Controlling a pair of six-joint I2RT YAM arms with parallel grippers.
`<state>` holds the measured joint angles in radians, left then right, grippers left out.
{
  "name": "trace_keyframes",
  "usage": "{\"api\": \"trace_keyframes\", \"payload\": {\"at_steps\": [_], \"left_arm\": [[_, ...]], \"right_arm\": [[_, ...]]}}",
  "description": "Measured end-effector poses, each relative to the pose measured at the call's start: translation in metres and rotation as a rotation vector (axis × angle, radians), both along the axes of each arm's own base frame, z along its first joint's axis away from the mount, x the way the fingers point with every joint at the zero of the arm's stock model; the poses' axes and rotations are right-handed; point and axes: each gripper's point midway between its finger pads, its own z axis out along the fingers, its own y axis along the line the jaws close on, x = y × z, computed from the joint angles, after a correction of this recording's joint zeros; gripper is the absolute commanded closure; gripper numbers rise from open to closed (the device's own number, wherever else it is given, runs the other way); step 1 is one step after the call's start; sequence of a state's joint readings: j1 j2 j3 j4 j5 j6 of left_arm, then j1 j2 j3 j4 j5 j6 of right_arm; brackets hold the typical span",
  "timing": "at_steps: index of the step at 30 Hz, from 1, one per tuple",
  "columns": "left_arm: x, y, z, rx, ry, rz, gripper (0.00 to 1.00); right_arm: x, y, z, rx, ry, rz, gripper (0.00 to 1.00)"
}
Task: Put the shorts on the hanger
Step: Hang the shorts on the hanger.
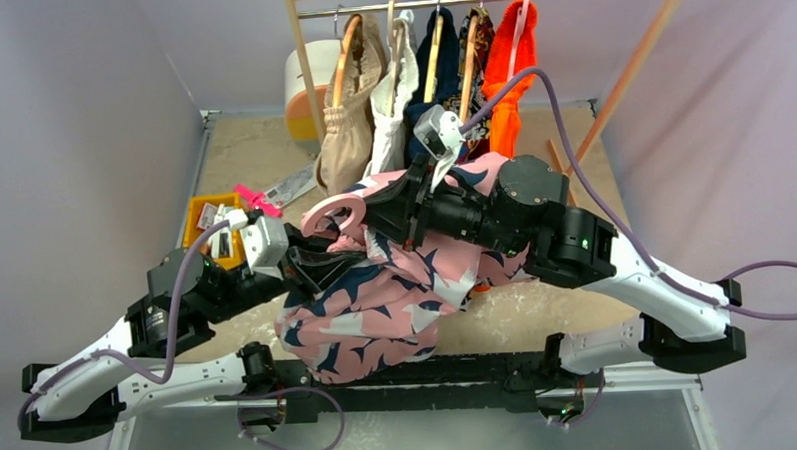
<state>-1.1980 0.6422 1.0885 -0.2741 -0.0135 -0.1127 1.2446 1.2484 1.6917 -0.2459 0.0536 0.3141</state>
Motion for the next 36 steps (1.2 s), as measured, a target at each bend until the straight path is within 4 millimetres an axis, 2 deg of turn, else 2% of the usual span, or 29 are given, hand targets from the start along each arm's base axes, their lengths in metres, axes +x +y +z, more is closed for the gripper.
{"api": "trace_keyframes", "payload": {"at_steps": [1,3,4,6,8,12,19,23,29,32,36], "left_arm": [[0.0,0.0,0.0,0.0,0.0,-0.001,1.0],[-0.001,0.001,-0.001,-0.003,-0.001,-0.003,1.0],[-0.002,0.002,0.0,-0.007,-0.003,-0.004,1.0],[-0.002,0.004,0.001,-0.012,-0.005,-0.005,1.0],[-0.003,0.007,0.002,-0.021,-0.007,0.001,1.0],[-0.005,0.01,0.002,-0.033,-0.008,-0.002,1.0],[-0.006,0.013,-0.001,-0.045,-0.008,-0.002,1.0],[-0.009,0.019,0.0,-0.064,0.002,-0.005,1.0],[-0.013,0.029,0.002,-0.087,0.01,-0.008,1.0],[-0.015,0.031,-0.002,-0.08,0.024,-0.013,1.0],[-0.017,0.029,-0.017,-0.025,0.052,-0.026,1.0]], "right_arm": [[-0.001,-0.001,-0.001,0.003,0.002,0.002,0.97],[-0.003,-0.003,-0.001,0.011,0.003,0.011,0.74],[-0.005,-0.005,-0.002,0.015,0.005,0.019,0.67],[-0.008,-0.01,0.0,0.026,0.008,0.024,0.56],[-0.012,-0.018,0.005,0.044,0.004,0.029,0.51],[-0.019,-0.038,0.023,0.092,-0.016,0.031,0.47],[-0.022,-0.074,0.045,0.144,-0.046,-0.017,0.46],[-0.02,-0.111,0.055,0.186,-0.069,-0.091,0.46],[-0.013,-0.156,0.056,0.222,-0.088,-0.208,0.46],[-0.009,-0.158,0.055,0.215,-0.101,-0.233,0.46],[-0.002,-0.129,0.044,0.137,-0.122,-0.218,0.47]]}}
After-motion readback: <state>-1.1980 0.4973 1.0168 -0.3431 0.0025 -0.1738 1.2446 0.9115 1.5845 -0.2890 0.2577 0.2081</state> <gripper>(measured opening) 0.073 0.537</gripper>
